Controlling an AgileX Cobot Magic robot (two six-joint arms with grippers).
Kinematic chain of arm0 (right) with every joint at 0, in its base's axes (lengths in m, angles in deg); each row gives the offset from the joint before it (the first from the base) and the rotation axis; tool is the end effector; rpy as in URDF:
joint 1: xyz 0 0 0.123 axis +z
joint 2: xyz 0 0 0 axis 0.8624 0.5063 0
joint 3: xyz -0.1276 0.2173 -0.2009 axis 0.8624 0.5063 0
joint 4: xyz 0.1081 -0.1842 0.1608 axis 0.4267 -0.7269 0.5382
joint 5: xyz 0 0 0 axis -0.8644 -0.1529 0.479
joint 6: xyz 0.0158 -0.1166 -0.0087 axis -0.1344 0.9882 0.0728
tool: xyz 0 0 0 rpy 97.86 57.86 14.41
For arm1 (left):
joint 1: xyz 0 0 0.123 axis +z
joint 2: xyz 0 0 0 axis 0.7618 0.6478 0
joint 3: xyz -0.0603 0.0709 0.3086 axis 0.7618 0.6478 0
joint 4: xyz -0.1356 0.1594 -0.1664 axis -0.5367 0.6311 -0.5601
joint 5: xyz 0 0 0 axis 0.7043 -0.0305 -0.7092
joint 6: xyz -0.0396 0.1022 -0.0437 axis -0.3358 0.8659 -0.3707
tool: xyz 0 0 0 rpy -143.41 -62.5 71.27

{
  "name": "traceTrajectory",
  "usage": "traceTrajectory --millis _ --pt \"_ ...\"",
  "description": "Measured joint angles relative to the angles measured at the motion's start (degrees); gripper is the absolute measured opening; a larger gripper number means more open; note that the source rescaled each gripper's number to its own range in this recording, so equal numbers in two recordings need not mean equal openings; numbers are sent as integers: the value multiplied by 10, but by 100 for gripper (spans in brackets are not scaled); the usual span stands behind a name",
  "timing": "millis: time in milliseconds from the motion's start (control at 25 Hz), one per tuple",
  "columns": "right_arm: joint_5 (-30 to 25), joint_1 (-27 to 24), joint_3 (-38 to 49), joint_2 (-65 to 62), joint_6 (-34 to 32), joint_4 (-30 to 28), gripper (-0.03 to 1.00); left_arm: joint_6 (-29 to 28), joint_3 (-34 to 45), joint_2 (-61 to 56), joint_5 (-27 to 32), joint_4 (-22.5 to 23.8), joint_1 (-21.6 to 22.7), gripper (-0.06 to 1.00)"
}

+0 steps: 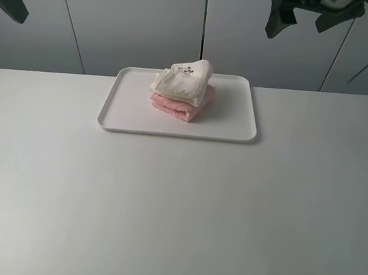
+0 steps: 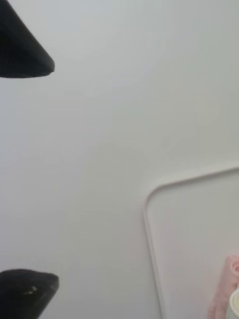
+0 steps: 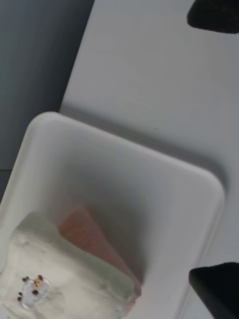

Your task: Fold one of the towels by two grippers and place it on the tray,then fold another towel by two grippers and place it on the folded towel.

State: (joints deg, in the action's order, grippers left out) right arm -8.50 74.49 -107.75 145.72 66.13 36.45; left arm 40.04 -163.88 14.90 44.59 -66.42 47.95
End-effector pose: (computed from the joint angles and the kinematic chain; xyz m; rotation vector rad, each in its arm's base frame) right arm 0.4123 0.1127 0.3279 -0.4382 2.5212 0.1021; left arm 0.3085 -0.0232 0.3762 0.1785 2.6454 -0.1435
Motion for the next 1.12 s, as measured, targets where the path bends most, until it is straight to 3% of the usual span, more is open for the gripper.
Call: traceTrajectory --millis 160,400,680,920,1120 --pt "61 0 192 -170 -14 -7 100 2 131 -162 -23 14 46 99" --pt "24 0 373 -387 -17 -9 100 -10 267 -371 -35 40 62 99" --pt "-59 0 482 -613 -19 -9 100 -68 349 -561 11 59 62 99" --pt "-158 0 551 -814 -19 -9 100 -75 422 -710 36 64 62 99" --pt "-182 0 584 -975 -19 -8 100 -72 452 -808 37 81 62 99"
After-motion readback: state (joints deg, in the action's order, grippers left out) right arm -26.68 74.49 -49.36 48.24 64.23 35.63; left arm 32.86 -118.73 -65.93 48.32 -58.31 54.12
